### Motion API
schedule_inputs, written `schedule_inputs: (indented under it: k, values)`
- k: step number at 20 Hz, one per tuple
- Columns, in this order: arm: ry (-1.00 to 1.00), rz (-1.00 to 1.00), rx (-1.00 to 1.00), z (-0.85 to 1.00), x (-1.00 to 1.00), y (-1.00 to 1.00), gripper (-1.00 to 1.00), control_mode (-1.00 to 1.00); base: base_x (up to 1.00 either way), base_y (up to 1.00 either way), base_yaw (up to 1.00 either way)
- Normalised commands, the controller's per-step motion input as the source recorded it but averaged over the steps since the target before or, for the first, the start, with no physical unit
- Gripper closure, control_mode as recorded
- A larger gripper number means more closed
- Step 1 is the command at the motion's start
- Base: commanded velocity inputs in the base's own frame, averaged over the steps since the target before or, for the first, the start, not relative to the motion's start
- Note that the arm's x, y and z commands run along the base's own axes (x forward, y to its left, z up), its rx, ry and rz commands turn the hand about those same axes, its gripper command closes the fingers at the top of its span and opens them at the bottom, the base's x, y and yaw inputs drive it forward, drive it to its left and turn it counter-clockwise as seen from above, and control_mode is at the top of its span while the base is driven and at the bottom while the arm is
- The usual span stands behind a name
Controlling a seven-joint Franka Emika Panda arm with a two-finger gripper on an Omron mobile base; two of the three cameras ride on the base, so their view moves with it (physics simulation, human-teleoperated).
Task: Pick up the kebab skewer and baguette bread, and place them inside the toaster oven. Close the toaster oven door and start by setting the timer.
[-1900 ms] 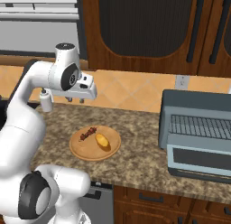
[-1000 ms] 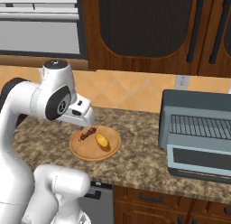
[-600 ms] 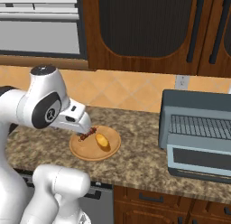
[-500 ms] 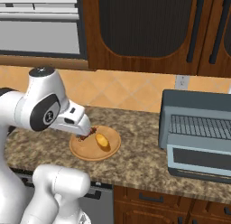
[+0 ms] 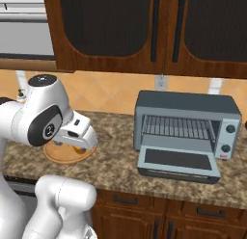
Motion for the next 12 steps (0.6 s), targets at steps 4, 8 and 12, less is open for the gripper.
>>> schedule_inputs:
  k: [4, 8, 12]
  values:
    - [0.00, 0.00, 0.00, 0.00, 0.00, 0.00, -1.00, 1.00, 0.47, -0.11, 0.00]
    - [0.00, 0.00, 0.00, 0.00, 0.00, 0.00, -1.00, 1.00, 0.47, -0.04, 0.00]
    - [0.00, 0.00, 0.00, 0.00, 0.00, 0.00, -1.00, 1.00, 0.01, -0.54, 0.02]
